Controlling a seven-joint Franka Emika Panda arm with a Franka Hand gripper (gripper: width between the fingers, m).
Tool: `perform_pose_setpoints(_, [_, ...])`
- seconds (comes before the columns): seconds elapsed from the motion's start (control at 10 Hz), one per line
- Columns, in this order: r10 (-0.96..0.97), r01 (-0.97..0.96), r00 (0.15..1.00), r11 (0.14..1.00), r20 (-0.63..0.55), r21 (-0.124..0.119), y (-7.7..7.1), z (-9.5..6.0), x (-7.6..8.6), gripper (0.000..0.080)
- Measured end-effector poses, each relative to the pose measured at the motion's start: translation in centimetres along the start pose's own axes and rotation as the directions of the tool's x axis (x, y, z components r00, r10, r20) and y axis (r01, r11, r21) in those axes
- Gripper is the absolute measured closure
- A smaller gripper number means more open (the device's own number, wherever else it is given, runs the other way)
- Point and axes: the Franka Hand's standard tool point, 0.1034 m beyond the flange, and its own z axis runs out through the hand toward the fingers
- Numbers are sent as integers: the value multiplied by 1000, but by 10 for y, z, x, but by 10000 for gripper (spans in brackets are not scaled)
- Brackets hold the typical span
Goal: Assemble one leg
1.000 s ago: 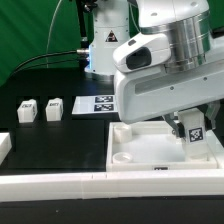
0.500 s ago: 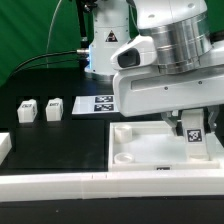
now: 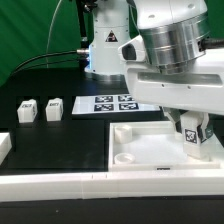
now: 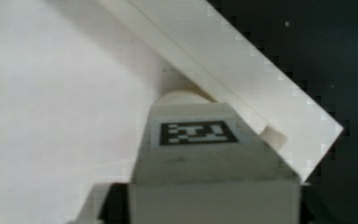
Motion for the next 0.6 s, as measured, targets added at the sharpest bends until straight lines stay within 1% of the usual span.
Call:
perform_pose_setpoints(0.1, [121, -121, 993, 993, -1, -1, 0, 1, -1, 505])
perform_pose_setpoints(0.3, [368, -368, 930, 930, -1, 0, -1, 2, -4, 505])
perform_pose_setpoints(0.4, [452, -452, 892, 892, 3, 3, -2, 2, -4, 505])
perform_pose_setpoints(0.5, [548, -548, 836, 836, 10, 5, -2, 2, -5, 505])
perform_pose_setpoints(0.6, [554, -554, 833, 833, 12, 5, -2, 2, -5, 505])
